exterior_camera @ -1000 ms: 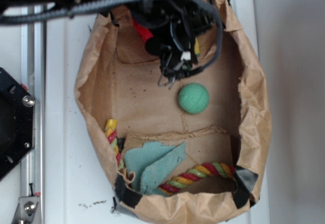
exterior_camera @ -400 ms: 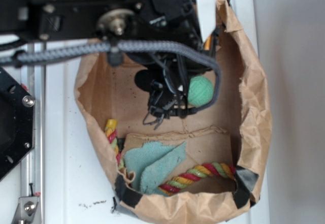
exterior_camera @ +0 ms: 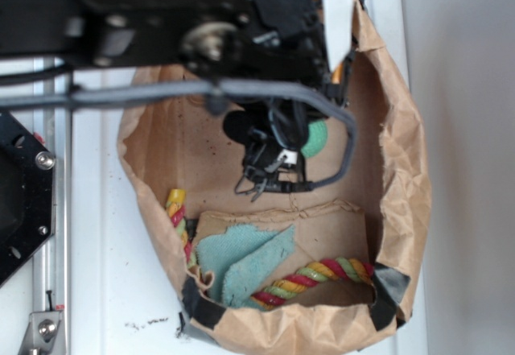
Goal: Grab the green sponge.
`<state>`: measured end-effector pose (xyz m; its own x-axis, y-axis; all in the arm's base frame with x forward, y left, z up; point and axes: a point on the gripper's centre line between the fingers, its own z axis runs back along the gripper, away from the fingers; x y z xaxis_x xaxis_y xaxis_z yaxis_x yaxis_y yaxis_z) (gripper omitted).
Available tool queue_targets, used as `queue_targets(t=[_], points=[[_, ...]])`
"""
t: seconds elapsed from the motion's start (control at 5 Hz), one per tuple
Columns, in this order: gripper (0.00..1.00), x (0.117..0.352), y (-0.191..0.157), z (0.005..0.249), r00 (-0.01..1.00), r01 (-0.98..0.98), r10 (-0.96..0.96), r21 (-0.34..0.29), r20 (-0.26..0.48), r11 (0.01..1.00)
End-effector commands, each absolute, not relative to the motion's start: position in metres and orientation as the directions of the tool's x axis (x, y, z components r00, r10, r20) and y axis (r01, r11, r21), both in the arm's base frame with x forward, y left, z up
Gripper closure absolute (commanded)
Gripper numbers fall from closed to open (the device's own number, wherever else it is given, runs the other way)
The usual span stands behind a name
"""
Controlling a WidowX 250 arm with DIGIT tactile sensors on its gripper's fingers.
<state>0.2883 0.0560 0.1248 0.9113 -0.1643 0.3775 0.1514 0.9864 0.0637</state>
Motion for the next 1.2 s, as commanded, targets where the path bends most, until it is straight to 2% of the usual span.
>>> queue_targets(t=[0.0,0.2,0.4,0.6,1.0], points=[[0.0,0.297,0.085,0.114,0.912,0.1,-0.149,0.145,0.382,0.984],[0.0,0.301,0.093,0.094,0.915,0.121,-0.176,0.17,0.364,0.978],[0.0,0.301,0.099,0.086,0.897,0.164,-0.235,0.214,0.375,0.963],[0.0,0.299,0.094,0.087,0.865,0.242,-0.323,0.245,0.384,0.939],[0.0,0.299,0.094,0.087,0.865,0.242,-0.323,0.245,0.384,0.939]])
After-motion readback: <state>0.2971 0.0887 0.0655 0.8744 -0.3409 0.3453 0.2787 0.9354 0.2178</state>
